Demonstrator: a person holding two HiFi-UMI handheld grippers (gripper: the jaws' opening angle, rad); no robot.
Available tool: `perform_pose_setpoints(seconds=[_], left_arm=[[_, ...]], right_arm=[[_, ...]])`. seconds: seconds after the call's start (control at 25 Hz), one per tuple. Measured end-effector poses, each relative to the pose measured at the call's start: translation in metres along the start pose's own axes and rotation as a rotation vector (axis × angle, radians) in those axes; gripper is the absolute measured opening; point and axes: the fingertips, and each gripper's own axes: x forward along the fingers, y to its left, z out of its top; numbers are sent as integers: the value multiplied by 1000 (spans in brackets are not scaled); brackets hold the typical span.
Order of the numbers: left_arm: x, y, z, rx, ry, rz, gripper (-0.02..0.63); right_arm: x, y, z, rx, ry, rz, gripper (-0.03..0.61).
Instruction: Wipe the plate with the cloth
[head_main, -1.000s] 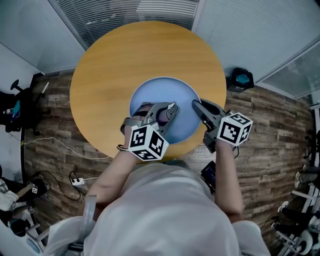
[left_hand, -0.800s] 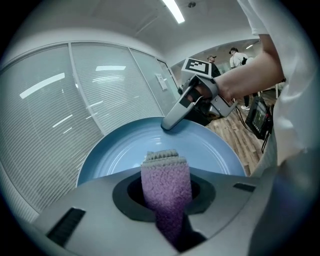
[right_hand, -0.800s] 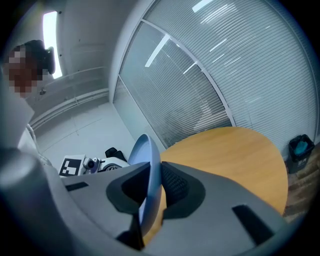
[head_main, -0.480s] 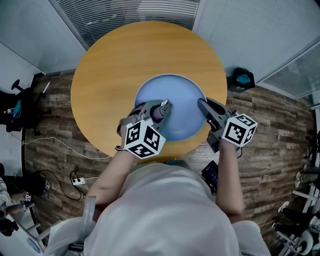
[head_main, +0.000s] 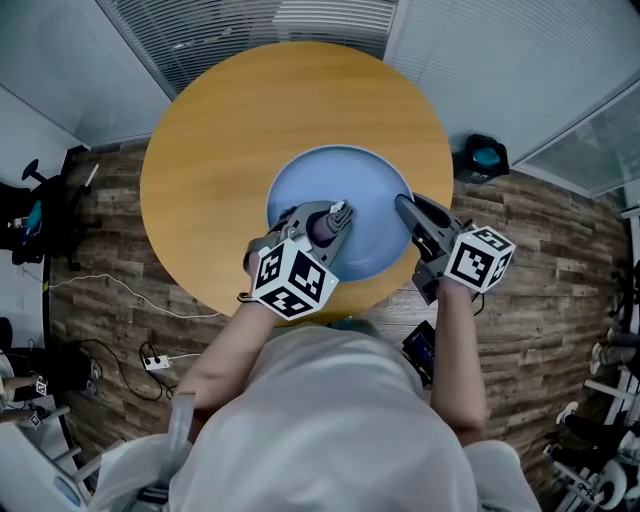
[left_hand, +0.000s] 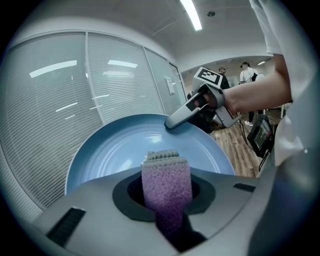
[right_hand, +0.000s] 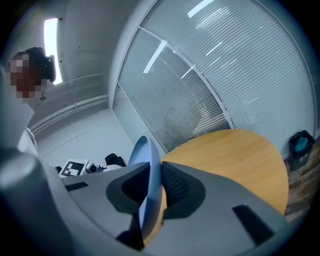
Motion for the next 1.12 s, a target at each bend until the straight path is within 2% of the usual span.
perform_pose_setpoints(seconds=[0.64,1.12], left_arm=[[24,-29,34,63,-32,-64,77],[32,-57,36,248,-25,-149,77]], right_arm=[[17,12,-2,-4,25,67,61],[22,17,-7,-28,52,79,61]])
